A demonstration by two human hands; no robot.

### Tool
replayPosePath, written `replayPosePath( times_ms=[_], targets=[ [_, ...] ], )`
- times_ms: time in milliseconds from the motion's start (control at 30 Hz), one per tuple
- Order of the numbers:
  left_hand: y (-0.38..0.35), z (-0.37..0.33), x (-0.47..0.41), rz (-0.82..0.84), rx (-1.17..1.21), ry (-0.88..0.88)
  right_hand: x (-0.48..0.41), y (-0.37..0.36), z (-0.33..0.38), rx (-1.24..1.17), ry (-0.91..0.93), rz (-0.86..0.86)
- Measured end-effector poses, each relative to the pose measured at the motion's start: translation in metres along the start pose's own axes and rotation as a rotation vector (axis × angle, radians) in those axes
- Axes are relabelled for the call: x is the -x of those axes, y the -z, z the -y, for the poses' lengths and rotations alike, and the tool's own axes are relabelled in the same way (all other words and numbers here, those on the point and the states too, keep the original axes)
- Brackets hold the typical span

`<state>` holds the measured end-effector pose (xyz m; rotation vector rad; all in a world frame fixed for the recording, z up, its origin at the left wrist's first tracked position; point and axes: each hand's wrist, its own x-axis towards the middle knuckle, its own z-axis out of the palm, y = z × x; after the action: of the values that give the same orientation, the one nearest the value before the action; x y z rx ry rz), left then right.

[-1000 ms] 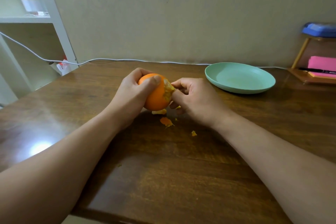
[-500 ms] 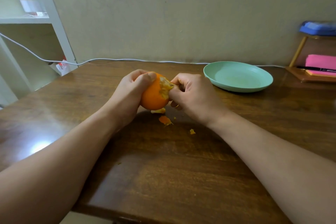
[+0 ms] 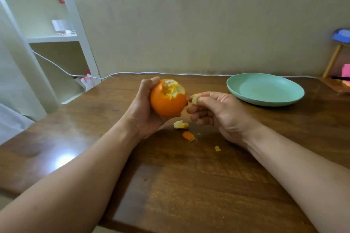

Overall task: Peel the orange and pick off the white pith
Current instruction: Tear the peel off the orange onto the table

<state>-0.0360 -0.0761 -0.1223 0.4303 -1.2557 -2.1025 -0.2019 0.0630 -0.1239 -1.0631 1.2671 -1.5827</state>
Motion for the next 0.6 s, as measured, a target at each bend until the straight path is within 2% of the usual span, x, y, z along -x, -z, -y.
replayPosePath(
  times_ms=[33,133,200,300,400,500,600],
  targets=[
    [0.002,0.0,-0.002,-0.019,0.01,-0.006,0.0,0.0,-0.001,0.138,-0.002,0.013],
    [0.002,0.0,-0.006,-0.125,-0.001,-0.024,0.004,-0.001,-0.004,0.828,0.088,0.057],
    [0.0,0.001,-0.007,-0.199,-0.043,-0.054,0.003,-0.004,-0.005,1.085,0.155,0.078],
    [-0.003,0.001,-0.007,-0.277,-0.049,-0.07,0.001,-0.005,-0.003,1.049,0.21,0.032],
    [-0.006,0.001,-0.006,-0.293,-0.023,-0.078,0.001,-0.002,-0.002,0.975,0.233,-0.11],
    [-0.011,0.002,-0.004,-0.258,-0.03,-0.112,0.003,-0.006,0.0,0.923,0.231,-0.185],
    [-0.012,0.008,-0.005,-0.185,-0.074,-0.159,-0.001,-0.014,-0.002,0.831,0.248,-0.168]
  ],
)
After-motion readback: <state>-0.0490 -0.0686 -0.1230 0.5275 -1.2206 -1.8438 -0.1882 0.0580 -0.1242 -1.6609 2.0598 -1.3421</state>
